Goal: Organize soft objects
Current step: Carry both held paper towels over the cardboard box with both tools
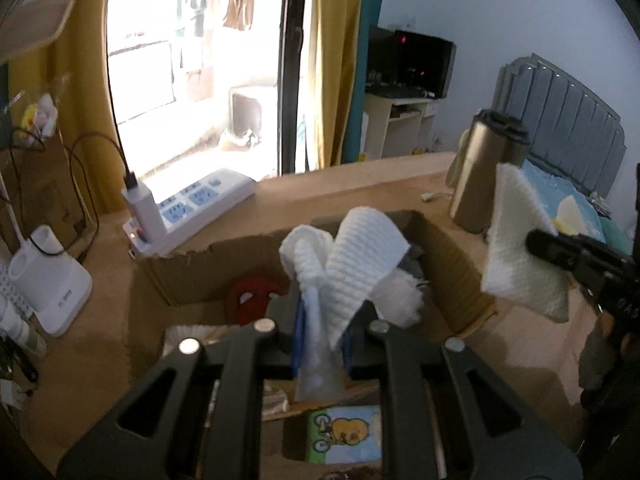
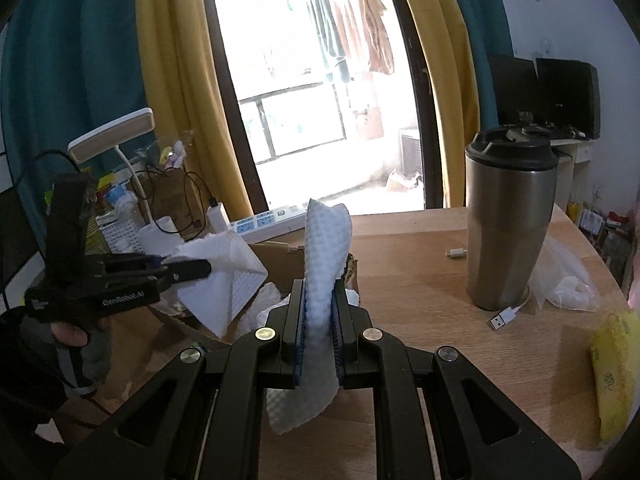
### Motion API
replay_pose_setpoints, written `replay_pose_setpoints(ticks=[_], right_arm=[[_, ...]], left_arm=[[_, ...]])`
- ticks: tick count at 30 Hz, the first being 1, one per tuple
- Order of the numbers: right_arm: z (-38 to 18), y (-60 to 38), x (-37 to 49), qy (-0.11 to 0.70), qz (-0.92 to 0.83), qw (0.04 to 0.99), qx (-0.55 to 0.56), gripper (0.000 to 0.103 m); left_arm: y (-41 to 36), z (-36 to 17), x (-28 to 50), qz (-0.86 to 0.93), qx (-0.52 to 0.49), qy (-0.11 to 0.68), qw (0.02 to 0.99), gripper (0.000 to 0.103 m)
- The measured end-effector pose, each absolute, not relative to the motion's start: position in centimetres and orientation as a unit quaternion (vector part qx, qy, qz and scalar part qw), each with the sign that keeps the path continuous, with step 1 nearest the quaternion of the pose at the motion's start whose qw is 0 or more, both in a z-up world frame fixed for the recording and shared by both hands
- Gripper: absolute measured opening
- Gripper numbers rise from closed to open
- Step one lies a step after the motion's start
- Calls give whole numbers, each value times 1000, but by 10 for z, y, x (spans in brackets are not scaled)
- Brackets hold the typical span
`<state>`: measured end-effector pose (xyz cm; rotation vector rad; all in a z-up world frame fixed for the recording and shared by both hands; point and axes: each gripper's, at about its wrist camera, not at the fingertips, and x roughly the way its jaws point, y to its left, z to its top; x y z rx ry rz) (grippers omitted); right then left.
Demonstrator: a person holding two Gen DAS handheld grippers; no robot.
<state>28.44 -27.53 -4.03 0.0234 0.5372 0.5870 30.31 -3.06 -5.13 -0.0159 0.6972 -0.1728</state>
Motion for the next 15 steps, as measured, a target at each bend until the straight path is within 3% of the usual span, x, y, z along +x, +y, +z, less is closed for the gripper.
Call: replay_pose_setpoints(ticks=[5, 6, 7, 9, 15], right_arm=[[-41, -272, 289, 266, 279, 923, 6, 13], [-41, -271, 289, 266, 278, 923, 5, 13], [-40, -269, 290, 266, 277, 923, 3, 13], [-38, -265, 289, 266, 275, 924, 0, 13], [-32, -251, 283, 262, 281, 923, -13, 13]], left_arm=[[-21, -69, 317, -68, -29, 372, 925, 30], [-19, -70, 319, -69, -36, 375, 924, 39], [-17, -71, 320, -71, -40, 376, 923, 55], [-17, -71, 319, -81, -42, 377, 922, 67], [-17, -62, 305, -111, -40, 364, 924, 67]])
